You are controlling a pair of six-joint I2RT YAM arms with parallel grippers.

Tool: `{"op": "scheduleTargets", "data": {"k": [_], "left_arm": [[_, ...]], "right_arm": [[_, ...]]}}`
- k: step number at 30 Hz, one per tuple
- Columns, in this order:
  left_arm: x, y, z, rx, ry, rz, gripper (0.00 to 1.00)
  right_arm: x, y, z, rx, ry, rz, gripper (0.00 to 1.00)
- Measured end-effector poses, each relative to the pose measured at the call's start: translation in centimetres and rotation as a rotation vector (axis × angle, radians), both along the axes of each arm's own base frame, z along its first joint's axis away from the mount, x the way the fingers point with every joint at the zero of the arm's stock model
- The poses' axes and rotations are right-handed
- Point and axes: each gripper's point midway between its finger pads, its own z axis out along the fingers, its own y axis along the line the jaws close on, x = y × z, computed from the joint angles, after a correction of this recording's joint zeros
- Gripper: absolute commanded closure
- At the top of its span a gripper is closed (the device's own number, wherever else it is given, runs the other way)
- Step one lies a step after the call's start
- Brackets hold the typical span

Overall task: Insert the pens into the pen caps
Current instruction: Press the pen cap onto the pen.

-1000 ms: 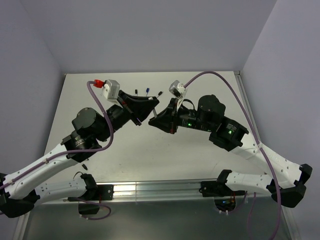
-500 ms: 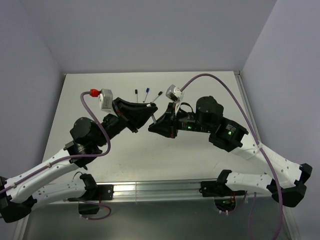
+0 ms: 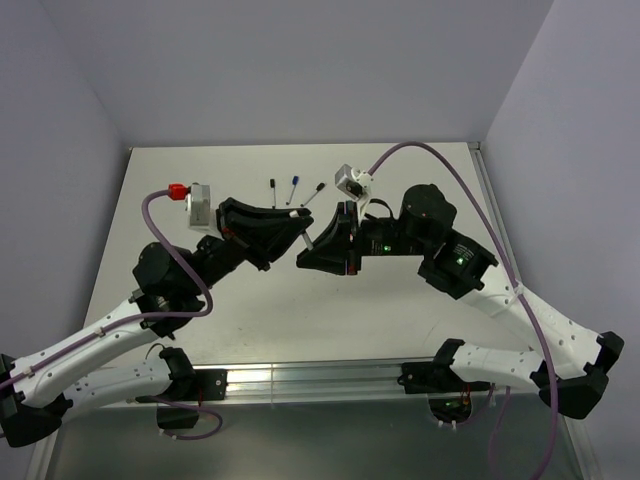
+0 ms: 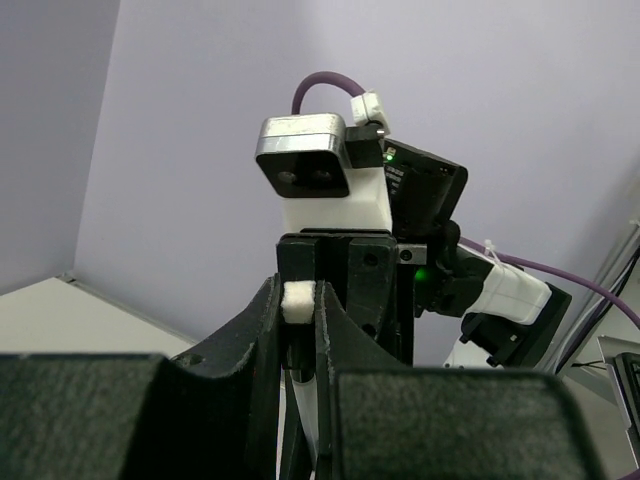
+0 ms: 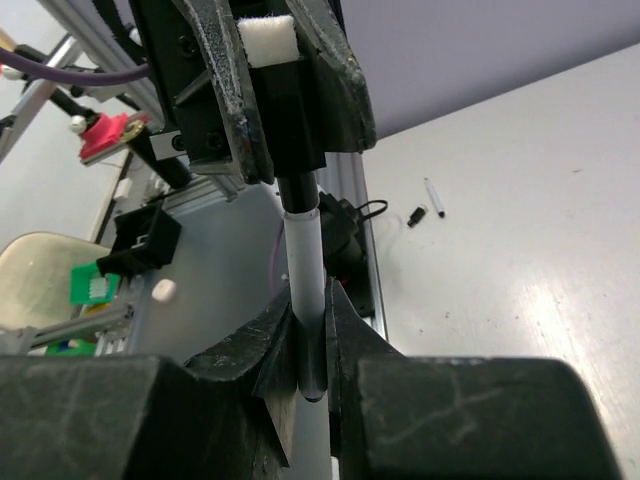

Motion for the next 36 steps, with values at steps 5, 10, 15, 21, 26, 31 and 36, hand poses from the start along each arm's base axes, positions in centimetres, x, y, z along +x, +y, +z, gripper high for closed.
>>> {"op": "scheduleTargets", "data": {"k": [5, 10, 15, 21, 26, 31, 36], "left_arm": [[-0.4, 0.1, 0.5, -0.016, -0.018, -0.015, 1.00], [-0.7, 0.2, 1.0, -0.032, -0.036, -0.024, 1.00], [-1.2, 0.2, 1.4, -0.044, -0.060, -0.038, 1.00], [-1.1, 0.0, 1.7, -0.061, -0.058, -0.034, 1.00], [-0.7, -0.1, 1.7, -0.081, -0.040, -0.011, 1.00], [0.5, 0.0, 0.7, -0.092, 0.019, 0.037, 1.00], [1.5, -0.1, -0.3, -0.095, 0.077, 0.074, 1.00]], "right_arm": [[-0.6, -0.1, 0.8, 0.036, 0.031, 0.077, 1.00], [-1.0, 0.0, 1.5, 0.063, 0.055, 0.142, 1.00], [-1.4, 0.2, 1.9, 0.079, 0.057, 0.187, 1.00], [-1.2, 0.0, 2.2, 0.064, 0.049, 0.173, 1.00], [-0.7, -0.2, 2.4, 0.032, 0.046, 0.130, 1.00], [0.4, -0.3, 1.4, -0.028, 0.056, 0.048, 1.00], [1.5, -0.4, 0.1, -0.095, 0.051, -0.049, 1.00]]}}
